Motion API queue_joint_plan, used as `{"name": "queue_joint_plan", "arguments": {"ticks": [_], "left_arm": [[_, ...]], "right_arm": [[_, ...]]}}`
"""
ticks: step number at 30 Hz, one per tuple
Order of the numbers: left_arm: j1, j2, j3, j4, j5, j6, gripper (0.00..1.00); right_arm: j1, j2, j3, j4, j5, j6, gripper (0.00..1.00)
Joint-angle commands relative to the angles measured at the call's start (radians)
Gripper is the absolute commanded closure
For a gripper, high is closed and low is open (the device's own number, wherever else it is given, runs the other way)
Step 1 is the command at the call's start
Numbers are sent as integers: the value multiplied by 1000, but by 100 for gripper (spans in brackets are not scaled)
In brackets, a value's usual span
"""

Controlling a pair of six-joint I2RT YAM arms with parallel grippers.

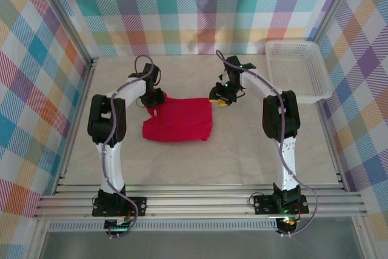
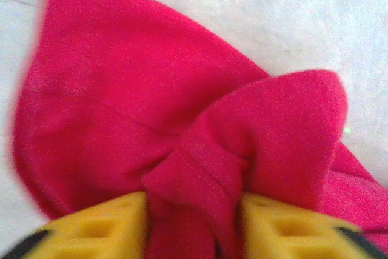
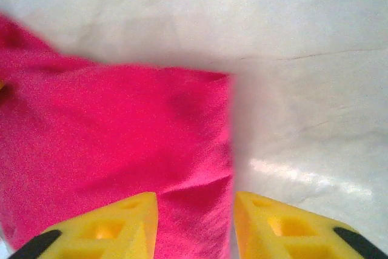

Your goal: Fold the inside-out t-shirt

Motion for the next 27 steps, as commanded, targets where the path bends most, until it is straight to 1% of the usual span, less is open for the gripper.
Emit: {"name": "queue_joint_plan", "arguments": {"ticks": [1, 3, 4, 6, 8, 9, 10, 11, 13, 16, 17, 18, 20, 21, 22, 23, 24, 27], "left_arm": [[5, -154, 9, -123, -130, 24, 39], [3, -238, -57, -125, -132, 17, 36], [2, -286, -101, -105, -111, 6, 36], [-5, -390, -227, -21, -2, -23, 35], [-17, -464, -367, 130, 162, -79, 33], [-25, -473, -415, 193, 229, -100, 32], [-39, -466, -451, 233, 267, -114, 31], [-55, -443, -466, 234, 267, -105, 31], [-76, -390, -477, 201, 215, -80, 32], [-78, -326, -512, 219, 159, -66, 37], [-78, -308, -516, 219, 135, -61, 41], [-78, -293, -514, 214, 116, -58, 48], [-78, -274, -495, 174, 56, -54, 71], [-78, -274, -488, 153, 26, -53, 77], [-78, -274, -478, 131, 3, -51, 80], [-78, -274, -463, 112, -16, -46, 80], [-78, -272, -449, 96, -28, -43, 79], [-85, -247, -389, 63, -33, -14, 71]], "right_arm": [[10, -102, -36, -8, -2, -11, 49], [16, -146, -114, 47, -60, 8, 44], [26, -167, -163, 97, -108, 29, 42], [54, -197, -238, 197, -190, 73, 39], [87, -200, -293, 286, -244, 133, 36], [98, -190, -303, 302, -253, 155, 34], [110, -179, -316, 315, -242, 174, 30], [120, -169, -330, 316, -216, 180, 28], [126, -158, -358, 312, -169, 187, 27], [125, -164, -415, 335, -139, 183, 27], [125, -166, -432, 348, -141, 184, 29], [124, -168, -442, 359, -144, 184, 33], [124, -171, -461, 356, -144, 179, 51], [125, -177, -468, 343, -144, 171, 59], [126, -187, -482, 331, -145, 161, 68], [128, -206, -509, 321, -145, 156, 72], [130, -226, -538, 318, -144, 155, 72], [168, -305, -655, 335, -162, 177, 72]]}}
